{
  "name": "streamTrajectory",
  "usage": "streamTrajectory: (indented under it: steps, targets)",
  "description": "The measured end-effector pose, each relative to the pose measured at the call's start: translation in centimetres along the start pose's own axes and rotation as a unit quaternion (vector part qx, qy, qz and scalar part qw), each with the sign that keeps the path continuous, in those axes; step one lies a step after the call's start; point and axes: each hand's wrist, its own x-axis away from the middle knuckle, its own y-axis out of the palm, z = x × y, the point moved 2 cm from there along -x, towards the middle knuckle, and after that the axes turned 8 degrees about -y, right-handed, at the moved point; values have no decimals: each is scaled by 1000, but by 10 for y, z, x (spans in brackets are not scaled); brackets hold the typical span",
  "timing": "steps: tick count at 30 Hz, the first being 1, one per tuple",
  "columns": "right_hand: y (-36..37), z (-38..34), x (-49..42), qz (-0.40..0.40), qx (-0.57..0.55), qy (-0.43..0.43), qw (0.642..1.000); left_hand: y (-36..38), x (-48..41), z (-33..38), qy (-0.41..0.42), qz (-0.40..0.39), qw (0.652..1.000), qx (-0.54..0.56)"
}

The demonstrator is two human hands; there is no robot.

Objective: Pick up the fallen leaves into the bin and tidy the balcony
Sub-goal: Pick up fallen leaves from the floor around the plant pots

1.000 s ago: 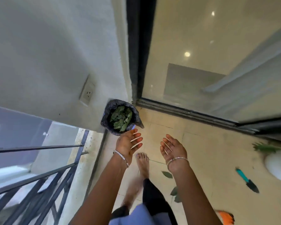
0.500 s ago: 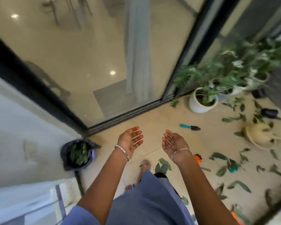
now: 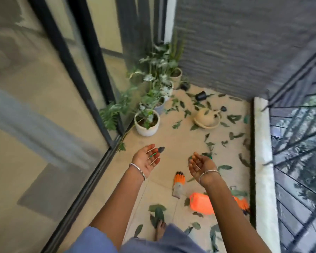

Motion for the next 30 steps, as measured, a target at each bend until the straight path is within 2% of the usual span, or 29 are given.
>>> streamTrajectory:
  steps: [8, 15, 21, 26, 30]
  targets:
    - [-34, -63, -40, 55, -113, -36, 991, 78, -46, 13, -50, -37, 996, -70]
    - [-42, -67, -77, 148, -198, -22, 969, 105, -109, 36, -102, -12, 983, -149]
    - [-39, -61, -96, 251, -299, -31, 920, 149, -172, 70, -178, -42, 950, -253]
    - [-20, -43, -94, 312, -363, -35, 878, 179, -206, 101, -212, -61, 918, -328]
    - [0, -27, -90, 337, -386, -41, 857, 202, -227, 116, -224, -76, 900, -366]
